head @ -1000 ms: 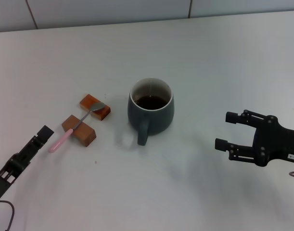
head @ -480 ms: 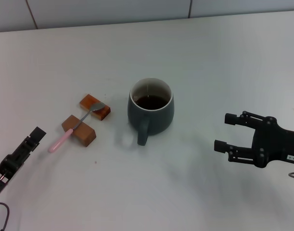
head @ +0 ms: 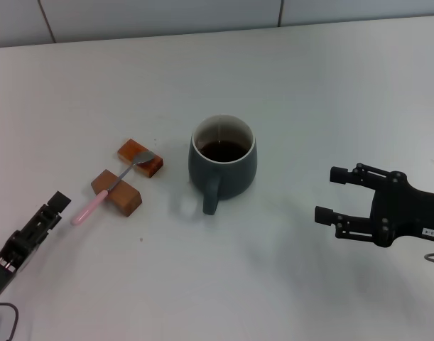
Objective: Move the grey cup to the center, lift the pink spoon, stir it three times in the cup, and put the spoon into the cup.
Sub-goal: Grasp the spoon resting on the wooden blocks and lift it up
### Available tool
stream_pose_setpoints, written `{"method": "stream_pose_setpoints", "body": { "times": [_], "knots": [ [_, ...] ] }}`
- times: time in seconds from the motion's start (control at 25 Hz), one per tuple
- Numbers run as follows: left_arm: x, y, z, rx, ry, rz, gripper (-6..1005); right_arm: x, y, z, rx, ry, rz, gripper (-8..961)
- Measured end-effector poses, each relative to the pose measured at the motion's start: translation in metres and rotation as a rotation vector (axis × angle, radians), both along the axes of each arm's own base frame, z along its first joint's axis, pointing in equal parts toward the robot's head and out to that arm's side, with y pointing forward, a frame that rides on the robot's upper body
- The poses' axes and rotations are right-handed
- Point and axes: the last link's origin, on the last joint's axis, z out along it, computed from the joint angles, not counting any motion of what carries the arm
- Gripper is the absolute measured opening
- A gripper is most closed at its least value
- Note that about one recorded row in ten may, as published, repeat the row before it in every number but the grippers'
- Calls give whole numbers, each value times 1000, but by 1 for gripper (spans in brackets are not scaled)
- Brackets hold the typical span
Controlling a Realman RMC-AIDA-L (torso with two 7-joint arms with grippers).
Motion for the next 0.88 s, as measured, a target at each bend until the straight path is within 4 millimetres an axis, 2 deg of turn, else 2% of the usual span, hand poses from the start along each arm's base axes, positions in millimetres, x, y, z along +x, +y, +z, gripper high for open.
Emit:
{"method": "stream_pose_setpoints", "body": {
  "times": [0.88],
  "knots": [
    [5, 10, -12, -79, -49, 13, 752, 1, -1, 0, -6, -7, 2, 823]
  ]
}}
